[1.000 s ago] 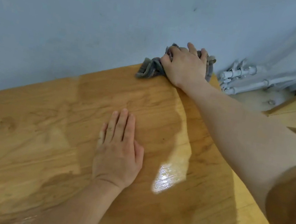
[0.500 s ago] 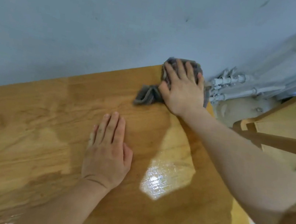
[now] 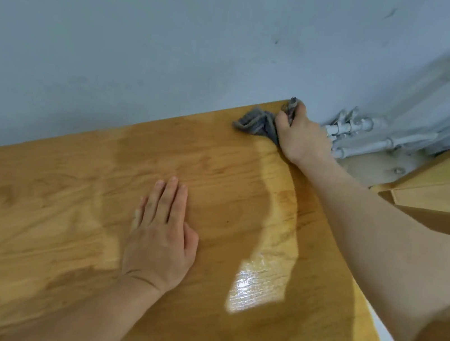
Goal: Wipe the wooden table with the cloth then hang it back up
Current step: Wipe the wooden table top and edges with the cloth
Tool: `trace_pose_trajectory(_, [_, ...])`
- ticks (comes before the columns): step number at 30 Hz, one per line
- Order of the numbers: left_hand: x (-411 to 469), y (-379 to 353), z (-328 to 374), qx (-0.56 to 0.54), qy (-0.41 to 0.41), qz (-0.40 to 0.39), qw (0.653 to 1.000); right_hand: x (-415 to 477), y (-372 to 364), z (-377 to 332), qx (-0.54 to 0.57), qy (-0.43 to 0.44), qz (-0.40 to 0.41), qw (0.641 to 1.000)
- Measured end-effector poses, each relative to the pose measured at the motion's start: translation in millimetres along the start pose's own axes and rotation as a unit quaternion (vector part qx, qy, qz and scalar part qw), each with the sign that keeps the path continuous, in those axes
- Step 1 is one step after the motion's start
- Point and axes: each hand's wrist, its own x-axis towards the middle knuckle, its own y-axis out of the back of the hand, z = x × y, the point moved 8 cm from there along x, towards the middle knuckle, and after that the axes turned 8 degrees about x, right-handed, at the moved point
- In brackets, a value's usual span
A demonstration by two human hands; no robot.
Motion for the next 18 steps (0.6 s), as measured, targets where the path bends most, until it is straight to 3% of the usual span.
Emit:
trace_pose_trajectory(3, [-1.7, 1.2, 4.3, 0.002, 0.001, -0.002, 1.0, -29.9, 0.7, 3.4, -0.059, 0.035, 0.044, 0.997])
trace_pose_trajectory(8, [-1.7, 2.7, 4.5, -0.006, 0.005, 0.002, 1.0, -91.0, 6.2, 32.0, -0.099, 0.026, 0.049, 0.994])
trace_pose_trajectory(18, [-7.5, 4.9, 8.6, -0.019, 0.013, 0.019, 1.0, -241.2, 31.2, 128.4, -0.06, -0.106, 0.089, 0.989])
